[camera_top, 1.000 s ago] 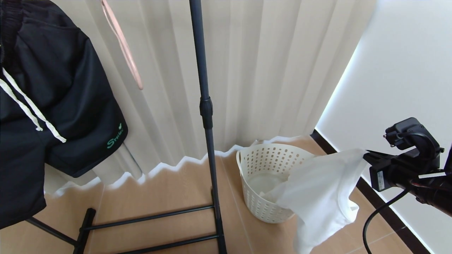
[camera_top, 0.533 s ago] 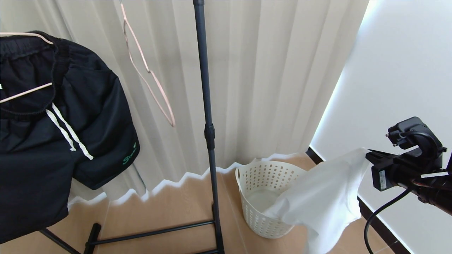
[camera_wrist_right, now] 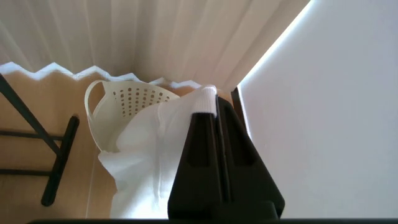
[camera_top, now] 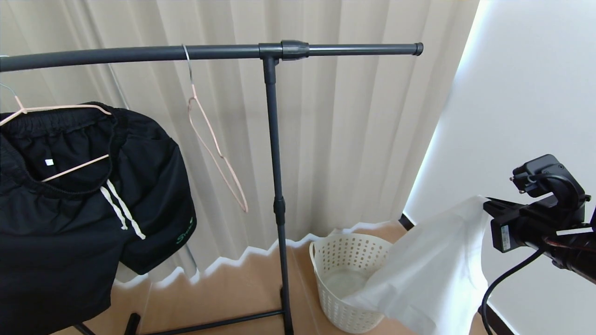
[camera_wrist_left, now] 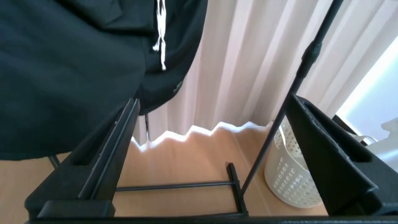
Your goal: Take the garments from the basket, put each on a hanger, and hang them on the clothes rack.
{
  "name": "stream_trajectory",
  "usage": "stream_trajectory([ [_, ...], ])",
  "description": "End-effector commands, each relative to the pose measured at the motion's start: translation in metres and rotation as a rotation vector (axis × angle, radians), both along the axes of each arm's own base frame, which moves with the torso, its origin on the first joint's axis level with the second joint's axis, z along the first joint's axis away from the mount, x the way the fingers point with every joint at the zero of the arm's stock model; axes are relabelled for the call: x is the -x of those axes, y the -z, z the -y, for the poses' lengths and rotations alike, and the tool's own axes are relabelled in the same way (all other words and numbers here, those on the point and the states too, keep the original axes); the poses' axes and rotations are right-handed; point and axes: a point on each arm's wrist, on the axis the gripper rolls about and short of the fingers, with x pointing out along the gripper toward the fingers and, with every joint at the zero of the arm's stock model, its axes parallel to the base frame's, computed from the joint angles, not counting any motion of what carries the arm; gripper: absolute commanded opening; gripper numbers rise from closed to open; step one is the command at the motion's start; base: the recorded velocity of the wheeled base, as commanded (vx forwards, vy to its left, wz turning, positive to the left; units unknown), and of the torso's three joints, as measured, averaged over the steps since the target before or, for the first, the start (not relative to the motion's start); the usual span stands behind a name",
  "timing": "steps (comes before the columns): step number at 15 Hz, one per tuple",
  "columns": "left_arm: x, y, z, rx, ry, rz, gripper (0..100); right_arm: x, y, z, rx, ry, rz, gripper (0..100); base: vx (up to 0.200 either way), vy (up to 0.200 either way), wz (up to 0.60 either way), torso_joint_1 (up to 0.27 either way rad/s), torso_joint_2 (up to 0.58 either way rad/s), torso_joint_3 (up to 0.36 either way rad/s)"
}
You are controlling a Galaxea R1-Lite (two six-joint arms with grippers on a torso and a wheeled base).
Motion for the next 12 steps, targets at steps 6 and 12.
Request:
stream_trajectory([
  [6, -0.0001, 0.0, 0.0, 0.001, 0.0, -0.001, 100, 0.0003, 0.002, 0.0, 0.004, 0.001, -0.008, 0, 0.0, 0.0, 0.0, 0.211, -0.54, -0.355],
  [12, -0.0001, 0.0, 0.0, 0.002, -0.002, -0.001, 100, 0.0005, 0.0017, 0.0, 0.004, 0.001, -0.006, 0, 0.0, 0.0, 0.0, 0.232, -0.56, -0.355],
])
